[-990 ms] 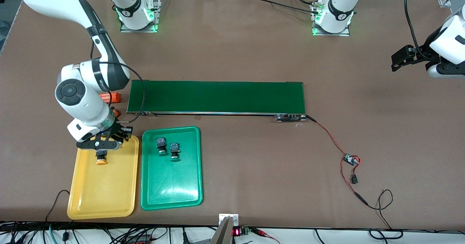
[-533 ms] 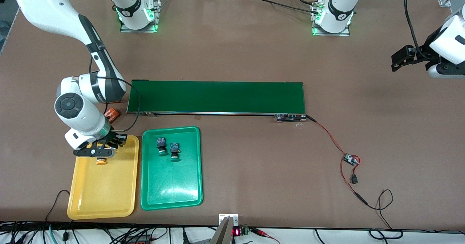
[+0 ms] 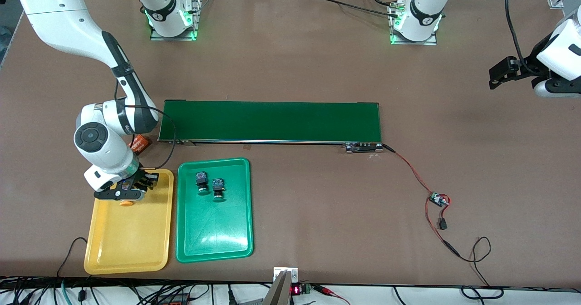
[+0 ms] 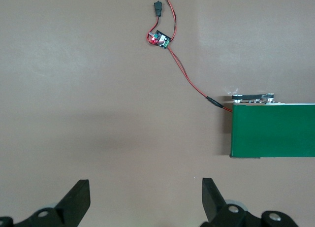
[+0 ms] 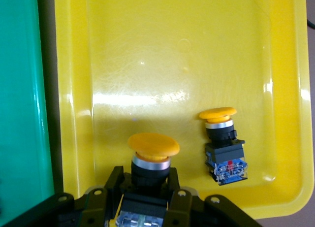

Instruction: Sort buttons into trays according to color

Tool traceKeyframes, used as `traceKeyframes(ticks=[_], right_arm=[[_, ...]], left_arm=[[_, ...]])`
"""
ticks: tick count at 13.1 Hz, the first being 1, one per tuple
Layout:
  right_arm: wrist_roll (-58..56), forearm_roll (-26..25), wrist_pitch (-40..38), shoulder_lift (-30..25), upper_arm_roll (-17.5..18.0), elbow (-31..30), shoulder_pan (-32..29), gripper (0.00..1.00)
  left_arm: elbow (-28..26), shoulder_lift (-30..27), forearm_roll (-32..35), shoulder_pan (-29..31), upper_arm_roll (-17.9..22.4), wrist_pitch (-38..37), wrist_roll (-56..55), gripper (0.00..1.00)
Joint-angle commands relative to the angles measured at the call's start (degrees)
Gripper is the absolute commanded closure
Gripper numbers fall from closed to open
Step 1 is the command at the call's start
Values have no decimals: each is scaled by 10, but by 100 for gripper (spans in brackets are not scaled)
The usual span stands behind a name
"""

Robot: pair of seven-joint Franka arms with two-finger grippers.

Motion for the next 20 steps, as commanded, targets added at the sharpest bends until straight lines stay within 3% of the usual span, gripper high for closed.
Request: traceKeyframes(ticks=[1, 2, 5, 6, 7, 9, 13, 17, 20], right_arm=[[3, -11, 7, 12, 3, 10, -3, 48], [3, -12, 11, 12, 3, 8, -2, 38], [0, -12, 11, 11, 3, 8, -1, 30], [1, -10, 10, 8, 3, 8, -1, 9], [-2, -8, 9, 2, 3, 8, -1, 0], [-5, -3, -19, -29, 3, 4, -1, 0], [-4, 55, -170, -126, 8, 5, -1, 0], [-8, 64, -303, -223, 13, 5, -1, 0], [-12, 127, -389, -306, 14, 1, -5, 0]], left_arm=[[4, -5, 6, -1, 0, -9, 13, 0], [4, -5, 6, -1, 0, -9, 13, 0], [4, -5, 6, 0, 0, -9, 13, 0], [4, -5, 6, 0, 0, -9, 13, 0], [4, -5, 6, -1, 0, -9, 13, 0], [4, -5, 6, -1, 0, -9, 13, 0], [4, -5, 6, -1, 0, -9, 13, 0], [4, -5, 6, -1, 0, -9, 13, 0], [4, -5, 6, -1, 0, -9, 13, 0]])
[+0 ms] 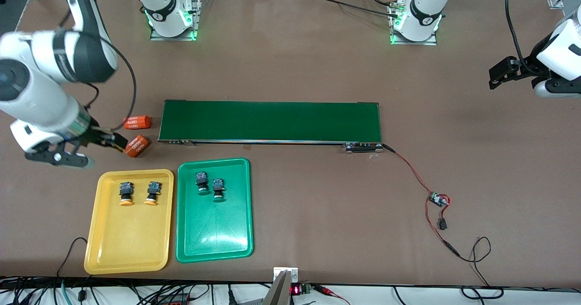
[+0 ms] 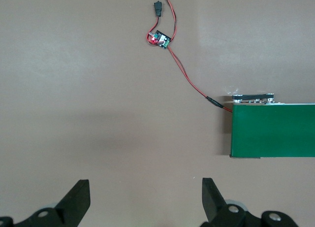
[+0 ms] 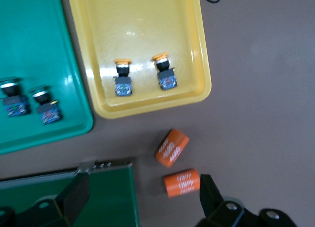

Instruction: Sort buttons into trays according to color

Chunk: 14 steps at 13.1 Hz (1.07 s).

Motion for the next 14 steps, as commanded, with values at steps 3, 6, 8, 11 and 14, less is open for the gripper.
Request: traceKeyframes(ticks=[3, 6, 8, 11, 14], right_arm=[[-17, 43, -110, -125, 3, -25, -28, 0], [-74, 44, -161, -156, 3, -17, -58, 0], [-113, 71, -156, -149, 3, -17, -85, 0], [-110, 73, -154, -135, -5, -11, -76, 0], [-134, 88, -170, -120, -63, 13, -51, 0]], left_arm=[[4, -5, 6, 0, 0, -9, 14, 0], [4, -5, 6, -1, 0, -9, 14, 0], [4, -5, 6, 0, 0, -9, 14, 0], [4, -5, 6, -1, 0, -9, 14, 0], [4, -5, 6, -1, 0, -9, 14, 0]])
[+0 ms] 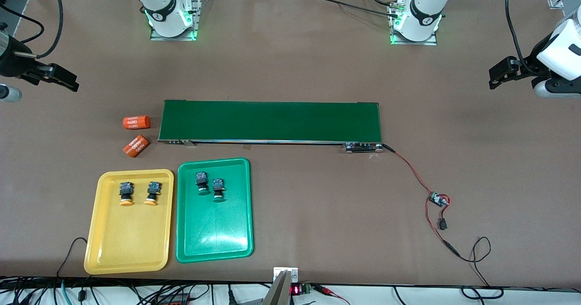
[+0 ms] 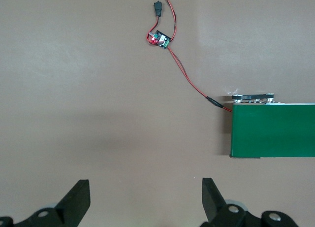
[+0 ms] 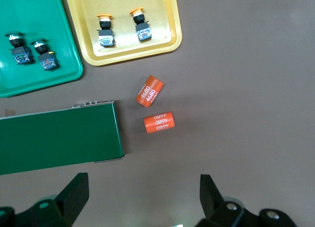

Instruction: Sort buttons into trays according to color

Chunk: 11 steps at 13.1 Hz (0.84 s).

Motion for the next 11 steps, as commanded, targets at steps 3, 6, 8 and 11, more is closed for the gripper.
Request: traceKeyframes(ticks=[3, 6, 8, 11], right_arm=[[-79, 47, -32, 15, -105, 38, 58, 0], [-74, 37, -35, 17, -99, 45, 76, 0], [-74, 36, -47, 18, -100, 45, 79, 0], [-76, 35, -67, 18, -99, 48, 82, 0]], left_arm=[[4, -5, 6, -1, 0, -9, 14, 0], [4, -5, 6, -1, 0, -9, 14, 0], [4, -5, 6, 0, 0, -9, 14, 0], [4, -5, 6, -1, 0, -9, 15, 0]])
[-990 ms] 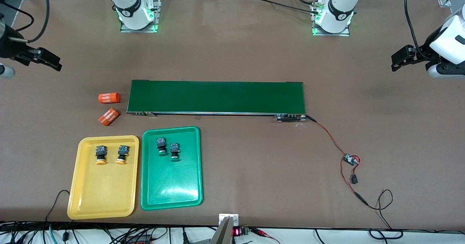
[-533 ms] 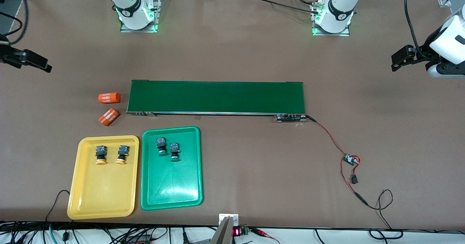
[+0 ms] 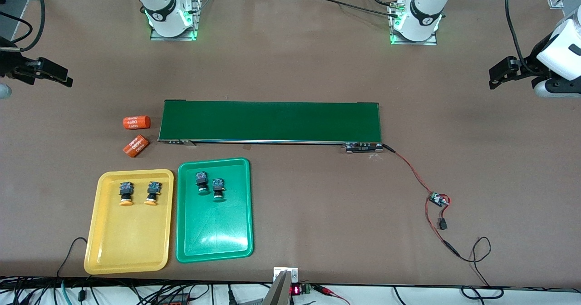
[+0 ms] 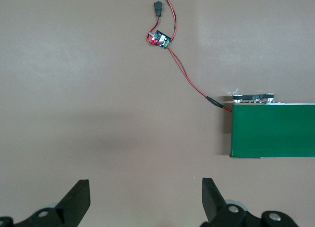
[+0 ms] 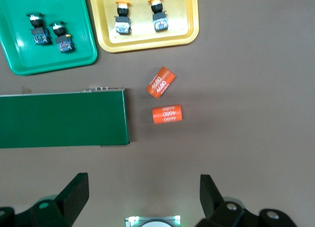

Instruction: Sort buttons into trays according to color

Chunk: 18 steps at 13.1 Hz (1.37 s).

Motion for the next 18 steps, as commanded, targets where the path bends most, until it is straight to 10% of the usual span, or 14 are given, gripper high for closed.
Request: traceKeyframes(ticks=[1, 18], right_arm=[[-1, 1, -22, 9, -6, 22, 4, 0], [2, 3, -10, 38, -5, 30, 6, 0]], left_arm=[[4, -5, 6, -1, 0, -9, 14, 0], [4, -5, 6, -1, 0, -9, 15, 0]])
